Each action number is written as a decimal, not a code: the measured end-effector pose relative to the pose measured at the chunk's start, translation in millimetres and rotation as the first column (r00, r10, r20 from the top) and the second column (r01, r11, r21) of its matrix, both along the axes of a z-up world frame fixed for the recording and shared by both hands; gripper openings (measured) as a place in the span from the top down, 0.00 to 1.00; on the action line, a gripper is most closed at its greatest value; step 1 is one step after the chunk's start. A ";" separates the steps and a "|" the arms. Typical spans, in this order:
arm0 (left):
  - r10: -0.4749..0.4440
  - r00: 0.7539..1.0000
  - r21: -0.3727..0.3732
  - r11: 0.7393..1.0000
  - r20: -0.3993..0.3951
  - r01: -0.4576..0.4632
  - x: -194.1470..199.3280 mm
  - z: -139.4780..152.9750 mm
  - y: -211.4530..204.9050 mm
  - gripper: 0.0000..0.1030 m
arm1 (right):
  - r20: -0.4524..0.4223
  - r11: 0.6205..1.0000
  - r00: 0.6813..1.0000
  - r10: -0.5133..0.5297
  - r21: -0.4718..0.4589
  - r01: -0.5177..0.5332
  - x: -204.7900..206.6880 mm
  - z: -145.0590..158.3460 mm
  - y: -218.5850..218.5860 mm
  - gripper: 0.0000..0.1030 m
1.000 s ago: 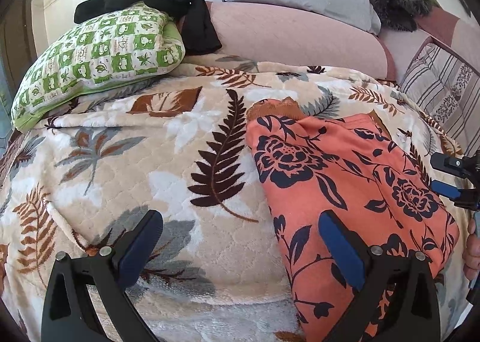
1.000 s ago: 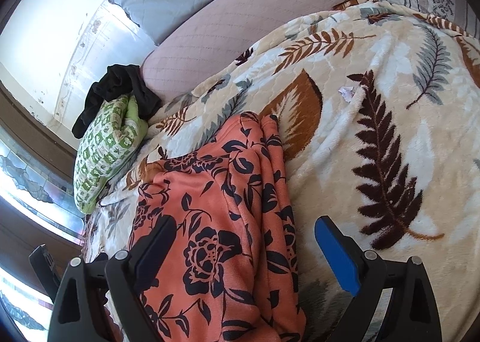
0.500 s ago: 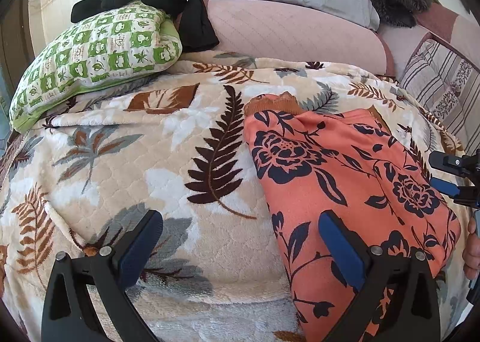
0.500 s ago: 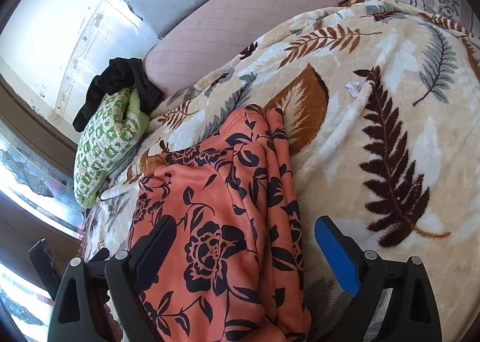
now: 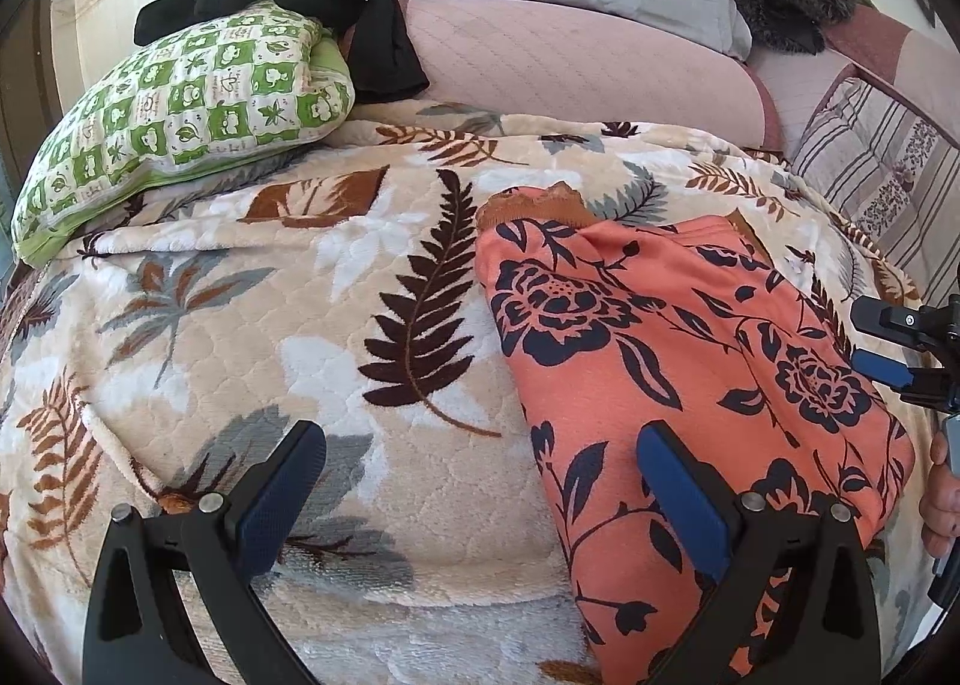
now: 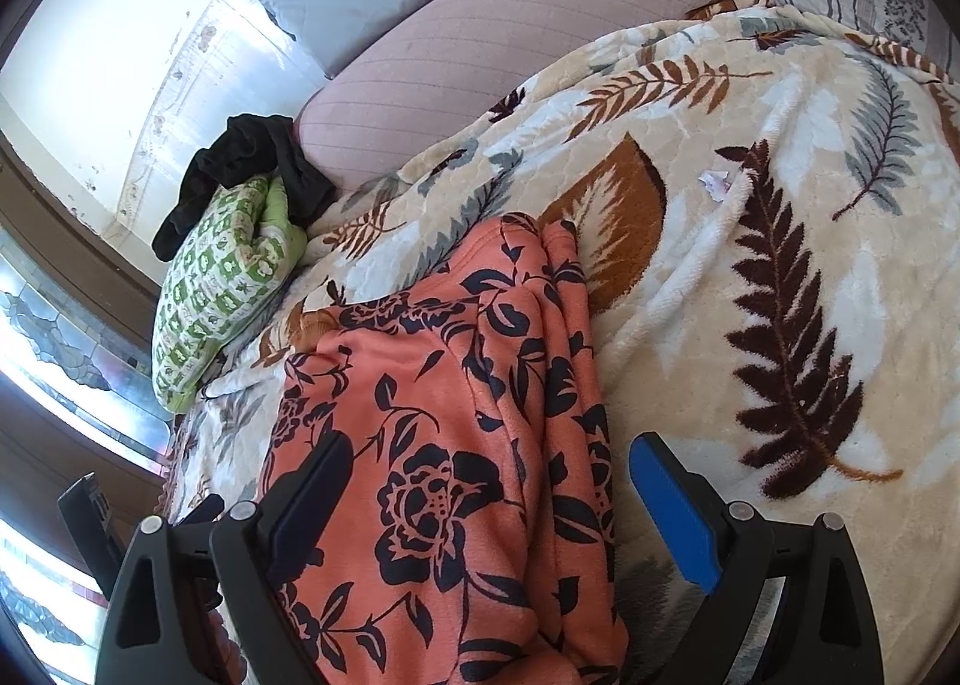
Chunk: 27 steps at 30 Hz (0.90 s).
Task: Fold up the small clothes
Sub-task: 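Grasp the garment side with the right gripper and fold it inward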
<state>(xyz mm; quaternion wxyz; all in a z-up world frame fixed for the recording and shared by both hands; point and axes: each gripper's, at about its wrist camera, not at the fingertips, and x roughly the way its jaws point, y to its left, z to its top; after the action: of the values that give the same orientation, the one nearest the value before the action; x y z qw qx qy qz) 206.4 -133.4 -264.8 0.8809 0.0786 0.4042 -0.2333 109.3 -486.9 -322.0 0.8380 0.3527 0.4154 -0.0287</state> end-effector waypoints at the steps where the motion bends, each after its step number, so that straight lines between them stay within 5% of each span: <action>1: -0.002 1.000 0.000 1.000 0.000 0.002 -0.1 0.0 -0.2 0.00 | 0.000 1.000 1.000 0.000 0.000 0.000 0.0 -0.2 0.1 0.07; 10: -0.026 1.000 0.006 1.000 -0.007 0.026 -2.6 -1.0 -4.6 0.00 | 0.057 0.999 0.998 -0.030 -0.025 0.031 -5.6 8.8 0.8 0.10; 16: -0.032 0.999 0.018 0.999 -0.011 0.032 -3.3 -4.4 -7.4 0.00 | 0.248 0.996 0.967 0.060 -0.073 -0.043 -13.2 45.8 19.4 0.49; 19: -0.032 0.999 0.019 0.999 -0.018 0.033 -2.8 -5.8 -7.4 0.00 | 0.180 0.987 0.973 0.143 -0.092 -0.128 -0.9 37.1 37.3 0.50; 23: -0.037 0.999 0.015 0.999 -0.036 0.038 -1.7 -8.3 -7.2 0.00 | -0.092 0.974 0.977 0.194 -0.099 -0.203 19.4 -13.7 48.0 0.53; 27: -0.035 0.999 0.001 0.999 -0.033 0.035 -1.6 -5.3 -5.5 0.00 | -0.040 0.977 0.981 0.191 -0.092 -0.194 14.7 -1.2 42.9 0.54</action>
<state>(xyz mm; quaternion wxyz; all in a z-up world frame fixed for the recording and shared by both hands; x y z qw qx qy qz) 204.8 -139.0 -270.1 0.8697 0.0826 0.4177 -0.2497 124.0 -444.0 -323.2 0.8461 0.2699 0.4588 0.0275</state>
